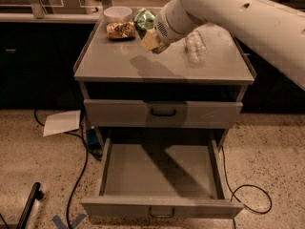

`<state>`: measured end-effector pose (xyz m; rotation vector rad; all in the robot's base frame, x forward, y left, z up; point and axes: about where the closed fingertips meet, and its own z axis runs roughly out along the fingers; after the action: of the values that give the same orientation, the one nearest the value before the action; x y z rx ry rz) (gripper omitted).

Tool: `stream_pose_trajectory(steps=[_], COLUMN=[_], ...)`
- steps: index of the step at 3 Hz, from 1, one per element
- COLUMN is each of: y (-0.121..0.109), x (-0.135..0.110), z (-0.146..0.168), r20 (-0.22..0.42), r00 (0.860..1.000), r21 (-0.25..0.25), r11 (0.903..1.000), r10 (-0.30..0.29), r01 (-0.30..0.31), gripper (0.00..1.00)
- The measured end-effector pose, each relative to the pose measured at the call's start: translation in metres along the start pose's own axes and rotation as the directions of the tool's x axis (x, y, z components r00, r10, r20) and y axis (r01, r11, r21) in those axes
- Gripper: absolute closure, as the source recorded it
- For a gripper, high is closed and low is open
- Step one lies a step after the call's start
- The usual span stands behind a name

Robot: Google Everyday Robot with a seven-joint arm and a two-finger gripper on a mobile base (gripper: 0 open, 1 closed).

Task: Pick green can from middle drawer and place on counter

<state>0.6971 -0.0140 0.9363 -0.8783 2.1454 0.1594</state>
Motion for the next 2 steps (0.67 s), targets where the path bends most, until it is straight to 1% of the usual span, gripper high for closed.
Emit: stream_pose_trajectory(steps=[1, 2], y=[-0.003, -0.022], x=[0.007, 0.008], z=[0.004, 0.014], r20=[-0.004, 0.031], r00=[0.999, 0.995], r21=[0.009, 0.043], r11=[0.9993, 0.9947], r10=[0.035, 0.092], r01=[-0.035, -0.093], gripper=[1.0, 1.0])
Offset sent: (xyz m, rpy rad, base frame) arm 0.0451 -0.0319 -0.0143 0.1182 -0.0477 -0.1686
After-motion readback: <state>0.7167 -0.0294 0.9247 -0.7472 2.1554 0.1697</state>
